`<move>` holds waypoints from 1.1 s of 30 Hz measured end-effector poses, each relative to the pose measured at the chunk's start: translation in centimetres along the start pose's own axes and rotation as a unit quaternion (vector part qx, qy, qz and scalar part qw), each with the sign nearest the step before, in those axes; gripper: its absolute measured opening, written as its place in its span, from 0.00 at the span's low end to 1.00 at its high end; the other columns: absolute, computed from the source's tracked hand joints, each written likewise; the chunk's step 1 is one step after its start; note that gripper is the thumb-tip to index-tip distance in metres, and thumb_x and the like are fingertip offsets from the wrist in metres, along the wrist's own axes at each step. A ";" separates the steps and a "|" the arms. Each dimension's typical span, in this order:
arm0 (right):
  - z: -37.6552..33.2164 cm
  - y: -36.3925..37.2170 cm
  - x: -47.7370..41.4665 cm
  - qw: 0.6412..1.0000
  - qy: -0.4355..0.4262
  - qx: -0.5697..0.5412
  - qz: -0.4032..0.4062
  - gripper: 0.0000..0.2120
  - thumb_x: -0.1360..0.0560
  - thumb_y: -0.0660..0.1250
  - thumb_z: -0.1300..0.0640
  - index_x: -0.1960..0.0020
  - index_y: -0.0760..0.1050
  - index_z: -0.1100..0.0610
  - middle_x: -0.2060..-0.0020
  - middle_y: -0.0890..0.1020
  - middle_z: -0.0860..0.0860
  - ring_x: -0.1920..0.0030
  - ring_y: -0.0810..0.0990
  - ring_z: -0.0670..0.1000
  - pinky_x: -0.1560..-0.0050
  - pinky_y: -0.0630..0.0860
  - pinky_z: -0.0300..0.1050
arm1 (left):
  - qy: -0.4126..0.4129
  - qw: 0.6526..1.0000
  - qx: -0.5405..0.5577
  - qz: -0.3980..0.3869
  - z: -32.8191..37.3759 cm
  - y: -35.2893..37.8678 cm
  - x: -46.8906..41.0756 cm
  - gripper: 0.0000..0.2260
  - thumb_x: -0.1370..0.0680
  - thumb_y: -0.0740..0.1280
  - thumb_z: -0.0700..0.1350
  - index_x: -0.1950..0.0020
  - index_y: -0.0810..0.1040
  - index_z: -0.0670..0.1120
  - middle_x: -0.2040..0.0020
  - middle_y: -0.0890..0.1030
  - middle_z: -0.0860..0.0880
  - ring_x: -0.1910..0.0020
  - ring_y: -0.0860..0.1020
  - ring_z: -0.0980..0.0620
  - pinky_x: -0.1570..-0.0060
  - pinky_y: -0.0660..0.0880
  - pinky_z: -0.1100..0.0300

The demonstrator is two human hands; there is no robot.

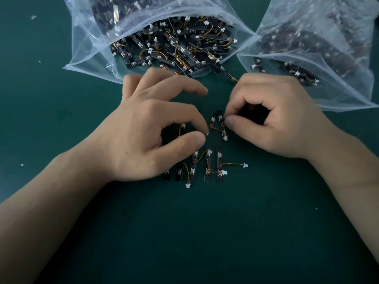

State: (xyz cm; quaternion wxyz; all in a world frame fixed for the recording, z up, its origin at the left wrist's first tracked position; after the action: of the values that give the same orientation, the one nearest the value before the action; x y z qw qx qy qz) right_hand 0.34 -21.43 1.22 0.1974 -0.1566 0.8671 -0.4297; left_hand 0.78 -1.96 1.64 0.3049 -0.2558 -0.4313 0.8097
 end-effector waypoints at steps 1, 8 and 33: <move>0.0 0.0 0.0 1.000 0.000 0.001 0.001 0.05 0.24 0.73 0.55 0.57 0.83 0.55 0.57 0.81 0.49 0.55 0.81 0.52 0.54 0.76 0.55 | 0.003 1.000 0.001 -0.001 0.0 0.0 0.0 0.15 0.20 0.61 0.60 0.46 0.86 0.59 0.27 0.74 0.55 0.28 0.67 0.47 0.34 0.58 0.44; 0.0 0.1 0.0 1.000 0.009 0.001 0.002 0.05 0.24 0.74 0.53 0.57 0.84 0.54 0.56 0.81 0.48 0.55 0.81 0.50 0.55 0.77 0.55 | 0.021 1.000 0.004 -0.005 0.2 0.1 0.0 0.16 0.20 0.62 0.61 0.42 0.86 0.60 0.27 0.74 0.54 0.29 0.67 0.48 0.33 0.58 0.42; 0.0 0.2 -0.1 1.000 0.011 0.003 0.000 0.07 0.25 0.72 0.52 0.61 0.81 0.53 0.53 0.80 0.47 0.55 0.80 0.52 0.55 0.76 0.56 | 0.033 0.999 -0.016 -0.014 0.4 0.1 -0.1 0.19 0.19 0.60 0.61 0.36 0.85 0.58 0.32 0.79 0.60 0.34 0.70 0.49 0.34 0.58 0.37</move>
State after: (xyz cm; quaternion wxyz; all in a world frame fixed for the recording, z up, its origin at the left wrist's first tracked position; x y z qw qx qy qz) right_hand 0.36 -21.27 1.09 0.1886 -0.1517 0.8676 -0.4344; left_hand 0.54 -2.24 1.75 0.3265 -0.2808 -0.4374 0.7894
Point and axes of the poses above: each hand's wrist, its own x-axis away from the middle knuckle, its own y-axis out of the palm, z = x × y, the point moved 6 cm from there along -x, towards the middle knuckle
